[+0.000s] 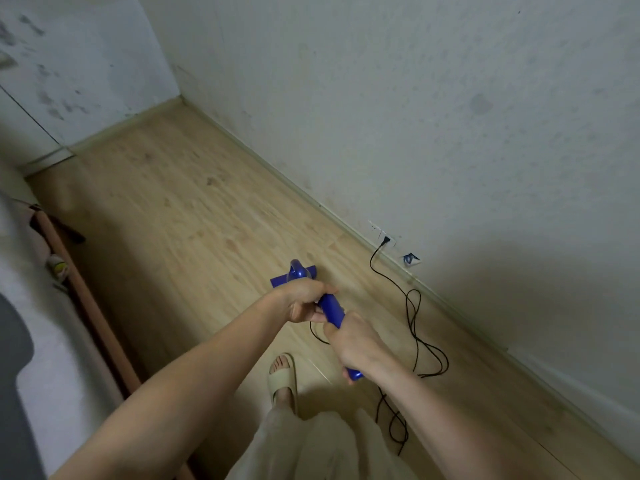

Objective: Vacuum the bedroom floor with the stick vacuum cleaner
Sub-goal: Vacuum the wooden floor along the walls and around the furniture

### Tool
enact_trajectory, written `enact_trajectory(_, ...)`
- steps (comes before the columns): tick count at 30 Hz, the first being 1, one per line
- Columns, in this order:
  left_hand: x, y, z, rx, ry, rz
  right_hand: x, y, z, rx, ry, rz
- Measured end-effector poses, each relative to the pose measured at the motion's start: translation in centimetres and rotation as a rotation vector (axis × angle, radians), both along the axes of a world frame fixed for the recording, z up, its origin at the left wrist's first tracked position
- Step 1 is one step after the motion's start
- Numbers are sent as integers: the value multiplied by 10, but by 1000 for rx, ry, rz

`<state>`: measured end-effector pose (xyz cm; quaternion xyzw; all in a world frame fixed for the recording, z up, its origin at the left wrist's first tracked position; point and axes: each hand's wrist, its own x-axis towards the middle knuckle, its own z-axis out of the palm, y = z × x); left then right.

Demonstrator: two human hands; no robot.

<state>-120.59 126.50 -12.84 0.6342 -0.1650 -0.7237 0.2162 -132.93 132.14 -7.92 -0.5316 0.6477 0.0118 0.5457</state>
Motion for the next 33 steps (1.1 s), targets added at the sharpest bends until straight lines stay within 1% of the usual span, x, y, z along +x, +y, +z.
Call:
enact_trajectory(3,17,-12,3,26,40,-60,12,-10,2,0,-23,-16)
enact_trajectory(7,47,-39,3,23,61,-72,43,-32,-3,-18,-62,-64)
enact_trajectory(10,72,-60,-3,6,38,-69,74,-50,-14,-25,-70,-86)
enact_trajectory(14,114,-94,-15,6,-24,-99,127,-79,-30,25,-106,-190)
enact_trajectory(17,144,-122,-18,8,-58,-122,162,-104,-35,30,-90,-206)
enact_trajectory(19,160,-140,-15,-8,-24,-125,175,-123,-31,27,-70,-216)
enact_trajectory(22,180,-165,-6,-20,53,-146,185,-148,-15,38,-97,-220)
enact_trajectory(27,201,-188,-9,-21,91,-119,201,-177,-5,39,-103,-174)
enact_trajectory(33,200,-219,-19,-28,124,36,194,-227,-33,-66,-49,20)
